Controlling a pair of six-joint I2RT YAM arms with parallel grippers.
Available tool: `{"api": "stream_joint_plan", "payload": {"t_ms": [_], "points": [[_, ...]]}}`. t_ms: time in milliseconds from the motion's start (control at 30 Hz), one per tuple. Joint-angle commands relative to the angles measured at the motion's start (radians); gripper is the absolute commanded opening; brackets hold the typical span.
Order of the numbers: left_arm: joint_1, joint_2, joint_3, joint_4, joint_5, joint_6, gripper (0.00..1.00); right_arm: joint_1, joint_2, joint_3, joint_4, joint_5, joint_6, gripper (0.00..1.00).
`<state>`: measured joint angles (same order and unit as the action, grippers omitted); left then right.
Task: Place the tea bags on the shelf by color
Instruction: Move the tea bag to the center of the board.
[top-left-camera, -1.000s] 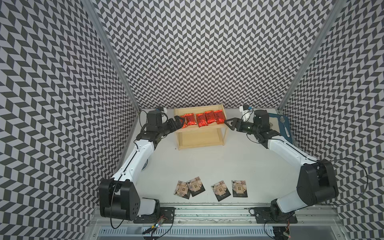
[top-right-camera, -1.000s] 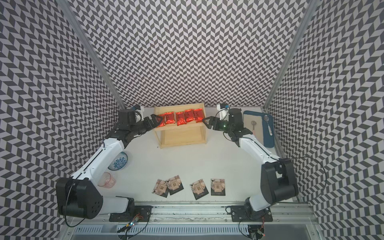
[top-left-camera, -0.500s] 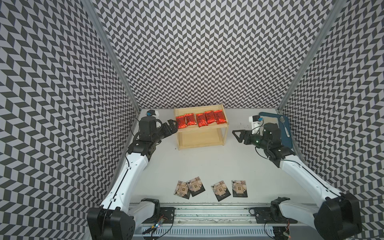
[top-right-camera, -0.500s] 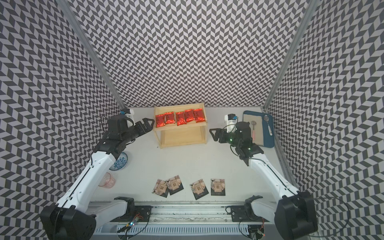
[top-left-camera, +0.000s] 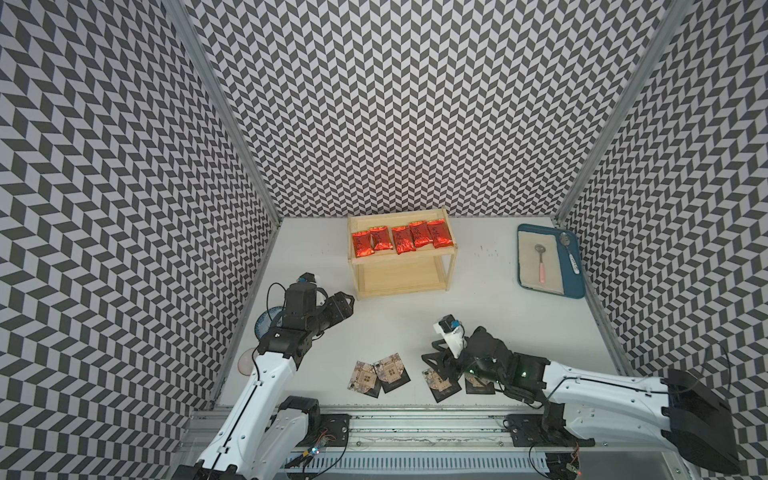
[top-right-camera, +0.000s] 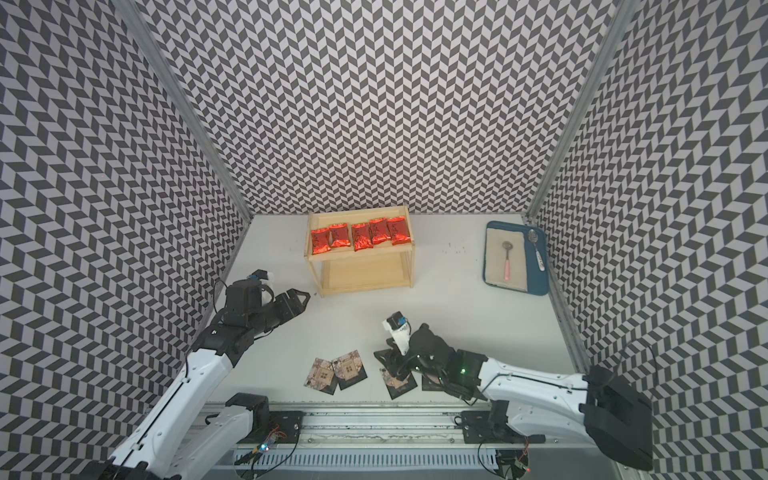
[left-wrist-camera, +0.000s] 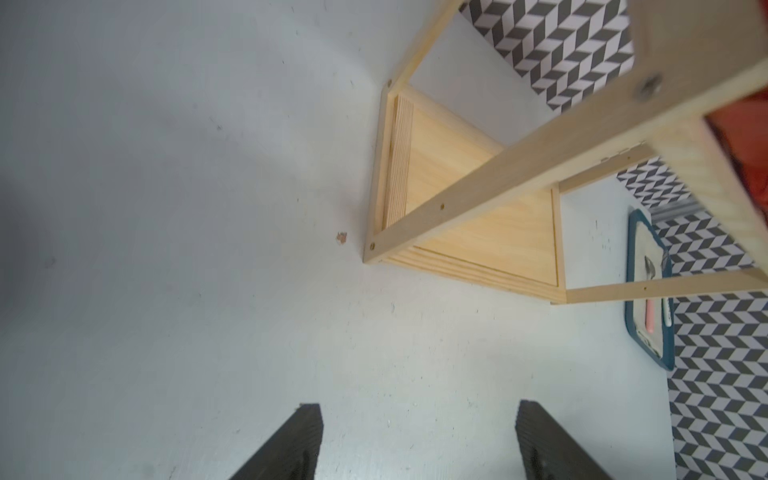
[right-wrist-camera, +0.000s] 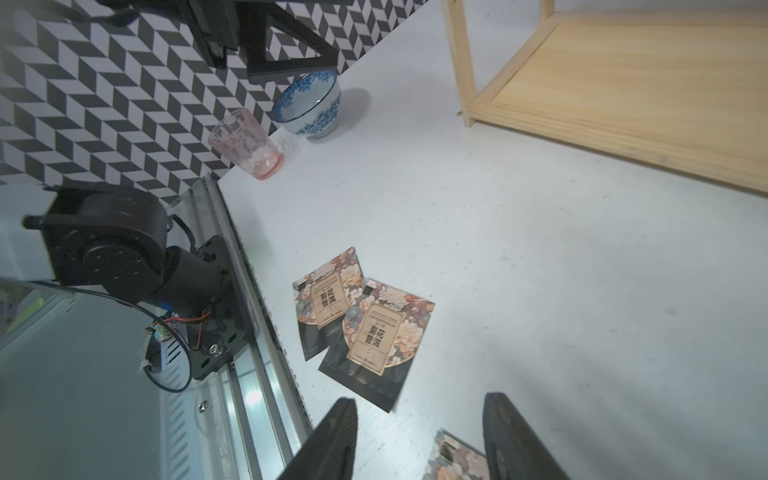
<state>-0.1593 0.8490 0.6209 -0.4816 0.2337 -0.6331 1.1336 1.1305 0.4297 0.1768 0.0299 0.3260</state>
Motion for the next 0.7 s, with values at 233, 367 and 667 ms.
{"api": "stream_joint_plan", "payload": {"t_ms": [233, 367, 667], "points": [[-0.134, -0.014, -0.122, 0.078, 0.053, -0.133, 0.71, 0.168, 0.303, 0.065, 0.265, 0.094, -0.081, 0.36], [-0.135, -0.014, -0.170, 0.127, 0.079, -0.156, 0.71, 0.188, 0.379, 0.087, 0.309, 0.114, -0.112, 0.32], [-0.136, 0.007, -0.228, 0.191, 0.117, -0.172, 0.70, 0.191, 0.535, 0.143, 0.335, 0.144, -0.141, 0.28]]}}
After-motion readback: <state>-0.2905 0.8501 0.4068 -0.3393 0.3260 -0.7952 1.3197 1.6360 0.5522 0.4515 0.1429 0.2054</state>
